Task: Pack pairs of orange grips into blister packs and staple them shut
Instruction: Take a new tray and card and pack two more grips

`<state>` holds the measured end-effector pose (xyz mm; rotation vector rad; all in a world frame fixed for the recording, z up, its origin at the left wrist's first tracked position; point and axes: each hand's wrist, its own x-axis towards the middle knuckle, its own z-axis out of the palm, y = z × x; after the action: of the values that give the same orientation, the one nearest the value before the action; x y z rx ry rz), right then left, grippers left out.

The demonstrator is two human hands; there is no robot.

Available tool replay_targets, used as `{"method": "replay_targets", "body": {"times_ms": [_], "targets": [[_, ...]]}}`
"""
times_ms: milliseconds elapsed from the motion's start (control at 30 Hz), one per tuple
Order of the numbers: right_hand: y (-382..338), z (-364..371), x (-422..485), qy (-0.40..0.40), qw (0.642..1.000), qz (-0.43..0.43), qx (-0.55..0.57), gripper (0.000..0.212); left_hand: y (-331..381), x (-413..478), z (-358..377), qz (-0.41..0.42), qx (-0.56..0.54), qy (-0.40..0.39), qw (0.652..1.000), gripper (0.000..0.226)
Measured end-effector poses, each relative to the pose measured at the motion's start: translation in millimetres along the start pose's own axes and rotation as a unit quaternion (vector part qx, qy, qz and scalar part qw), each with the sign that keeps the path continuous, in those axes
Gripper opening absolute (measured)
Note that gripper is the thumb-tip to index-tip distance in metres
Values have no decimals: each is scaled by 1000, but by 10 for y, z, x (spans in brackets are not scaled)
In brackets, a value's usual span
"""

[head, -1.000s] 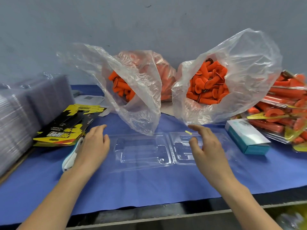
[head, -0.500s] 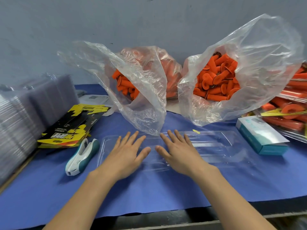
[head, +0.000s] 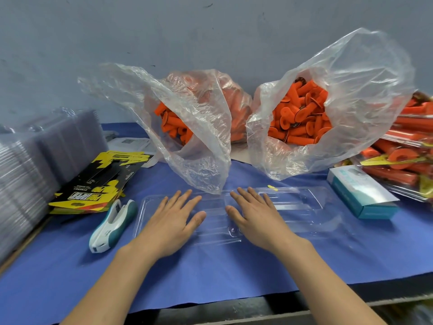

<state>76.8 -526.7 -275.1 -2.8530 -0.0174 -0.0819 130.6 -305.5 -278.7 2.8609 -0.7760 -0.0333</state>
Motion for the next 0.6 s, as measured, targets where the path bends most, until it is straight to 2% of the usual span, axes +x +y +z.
{"method": "replay_targets", "body": {"times_ms": [133,200,300,367,400,433,500,600], "targets": [[-5,-22,-2,-2,1000,0,3,57,44,-14,-35,1,0,-12,1000,63],[-17,-45,-5,1,1000,0,0,57,44,-42,-78,11,-63,10,998,61],[-66,-107,5,15,1000,3,10,55,-97,-65,-239,-12,-179,138,974,50],[-129,-152,18,39,999,-3,19,52,-322,-75,-370,-70,-154,243,955,41],[-174,-175,27,50,998,-6,28,51,-459,-85,-428,-115,-124,269,948,40],[-225,-195,35,59,997,-11,38,50,-605,-102,-471,-164,-86,275,944,41],[-331,-217,58,76,996,-27,43,49,-859,-166,-494,-254,-17,237,938,48],[-464,-229,97,90,994,-45,51,47,-1015,-297,-458,-316,-3,184,931,53]]}}
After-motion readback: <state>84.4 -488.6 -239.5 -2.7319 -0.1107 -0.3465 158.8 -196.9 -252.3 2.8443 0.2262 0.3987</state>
